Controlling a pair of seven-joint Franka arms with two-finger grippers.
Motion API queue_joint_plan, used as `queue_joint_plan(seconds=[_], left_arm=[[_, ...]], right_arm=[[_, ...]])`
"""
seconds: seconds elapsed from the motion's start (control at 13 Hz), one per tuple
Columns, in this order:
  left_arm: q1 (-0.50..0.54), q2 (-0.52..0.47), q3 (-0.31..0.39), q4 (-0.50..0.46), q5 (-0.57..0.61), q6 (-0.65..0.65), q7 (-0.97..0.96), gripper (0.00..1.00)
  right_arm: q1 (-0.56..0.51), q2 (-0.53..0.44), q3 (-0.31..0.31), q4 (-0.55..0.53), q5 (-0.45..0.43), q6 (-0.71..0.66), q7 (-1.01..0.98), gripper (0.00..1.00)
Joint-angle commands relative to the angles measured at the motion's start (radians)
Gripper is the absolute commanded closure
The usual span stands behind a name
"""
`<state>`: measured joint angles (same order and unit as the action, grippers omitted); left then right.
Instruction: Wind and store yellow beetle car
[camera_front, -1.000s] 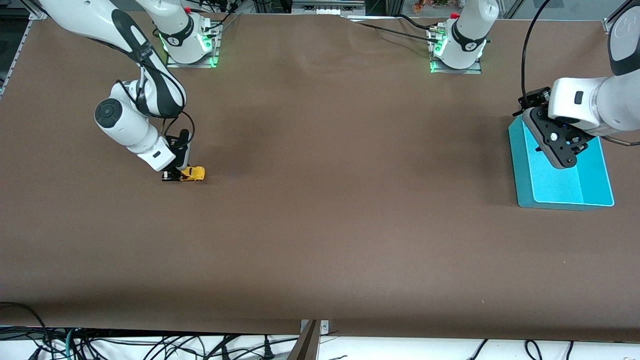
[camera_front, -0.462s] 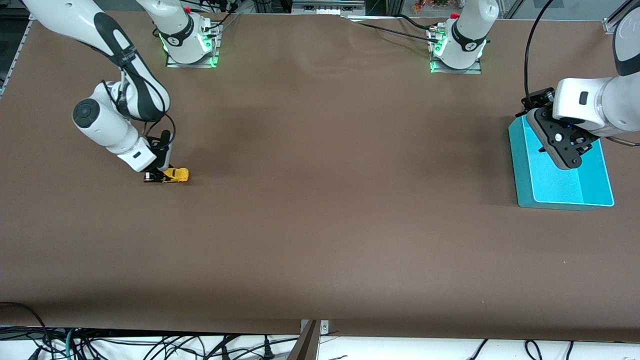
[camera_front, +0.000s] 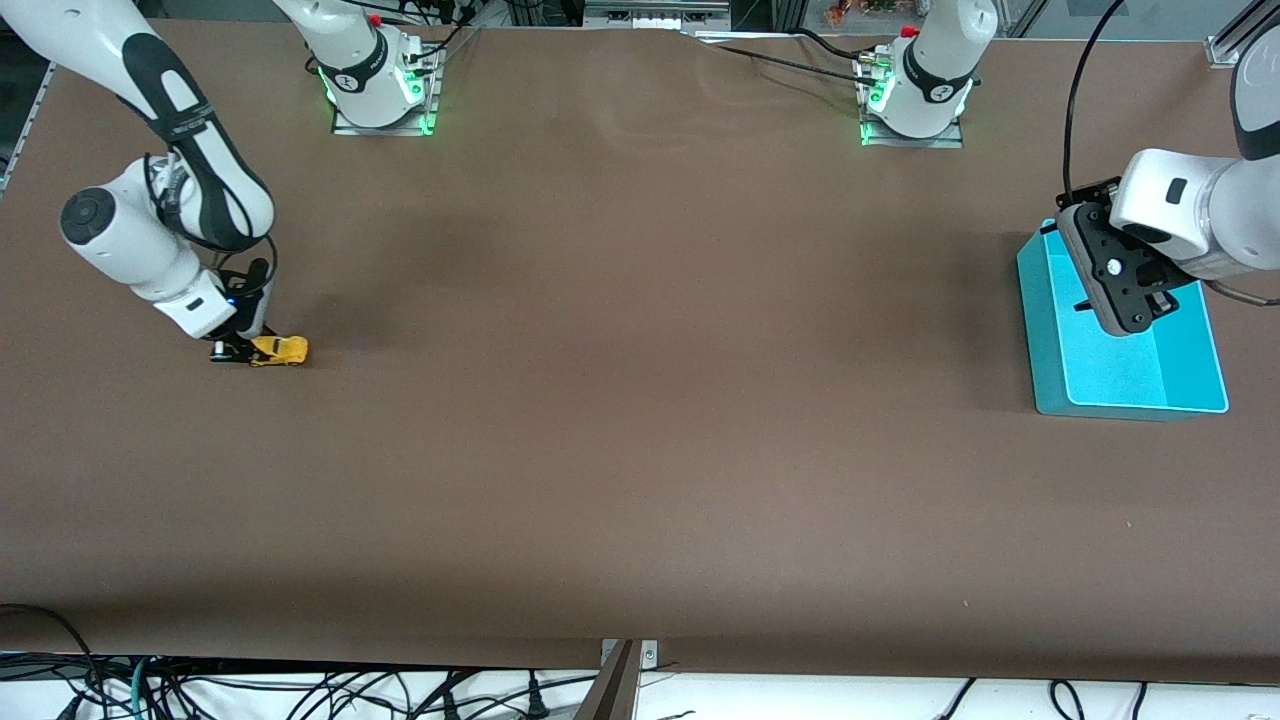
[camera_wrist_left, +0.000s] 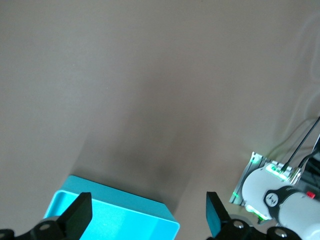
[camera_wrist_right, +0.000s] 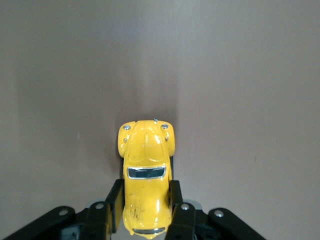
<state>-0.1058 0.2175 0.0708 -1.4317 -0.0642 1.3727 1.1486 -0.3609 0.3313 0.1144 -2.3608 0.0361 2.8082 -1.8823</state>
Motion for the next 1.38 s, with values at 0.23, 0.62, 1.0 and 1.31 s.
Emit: queue_joint_plan(seconds=[0.23,0.62,1.0,1.31], left_arm=[[0.006,0.117,0.001,0.138,0.006,0.008,0.267,0.00],[0.008,0.114,-0.003,0.143,0.013,0.034,0.289,0.00],[0.002,0.114,-0.005,0.143,0.014,0.068,0.450,0.00],[0.005,0.112,-0.005,0.143,0.009,0.066,0.451,0.00]], right_arm=[[-0.058,0.092,-0.033,0.020,0.002,-0.005,-0.086,1.00],[-0.056,0.087,-0.019,0.081,0.002,-0.082,-0.072,0.77],[-0.053,0.078,0.033,0.155,0.031,-0.174,-0.074,0.00],[-0.049,0.023,0.080,0.237,0.033,-0.313,-0.063,0.00]])
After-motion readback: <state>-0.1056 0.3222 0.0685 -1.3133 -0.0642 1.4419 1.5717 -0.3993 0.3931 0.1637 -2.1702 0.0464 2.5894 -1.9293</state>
